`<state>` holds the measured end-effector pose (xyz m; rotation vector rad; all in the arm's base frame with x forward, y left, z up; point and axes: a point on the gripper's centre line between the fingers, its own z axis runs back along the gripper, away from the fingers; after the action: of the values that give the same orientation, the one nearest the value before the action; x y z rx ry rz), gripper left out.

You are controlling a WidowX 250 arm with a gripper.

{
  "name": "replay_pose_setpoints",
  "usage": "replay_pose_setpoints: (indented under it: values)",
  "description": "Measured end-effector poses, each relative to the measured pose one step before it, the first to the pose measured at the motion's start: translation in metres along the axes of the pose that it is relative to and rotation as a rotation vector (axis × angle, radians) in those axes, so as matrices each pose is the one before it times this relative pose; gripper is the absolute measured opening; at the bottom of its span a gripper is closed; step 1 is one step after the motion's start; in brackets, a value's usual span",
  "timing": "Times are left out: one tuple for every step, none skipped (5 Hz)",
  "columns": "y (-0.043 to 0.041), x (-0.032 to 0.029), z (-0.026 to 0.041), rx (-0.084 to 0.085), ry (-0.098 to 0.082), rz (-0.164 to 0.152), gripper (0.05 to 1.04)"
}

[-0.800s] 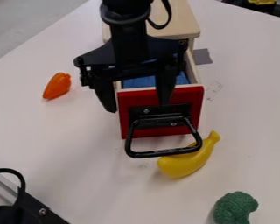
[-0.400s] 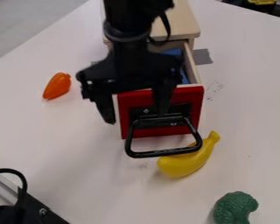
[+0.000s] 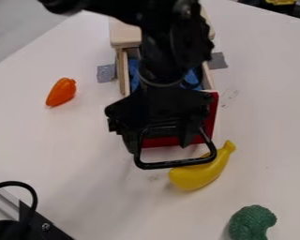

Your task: Closed the drawer.

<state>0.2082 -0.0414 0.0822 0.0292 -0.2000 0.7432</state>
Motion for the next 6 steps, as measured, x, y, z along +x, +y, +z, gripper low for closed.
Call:
replay_pose_setpoints:
  values:
    - [-0.00116, 0.00078, -0.00404, -0.0073, -0.0177, 0.008, 0.984]
    - [-0.00362, 0.00157, -0.00924, -0.0097, -0.0108, -0.0016, 0.984]
    - [-0.00128, 0.00702, -0.00833, -0.0233, -0.0211, 0.0183, 0.984]
    - [0.00329, 0.01364, -0.00564, -0.0236, -0.0255, 0.0523, 0.984]
    - [0.00213, 0.00716, -0.00636, -0.004, -0.0045, 0.0356, 0.984]
    - [0.00156, 0.00512, -0.00193, -0.0019, -0.0031, 0.0218, 0.984]
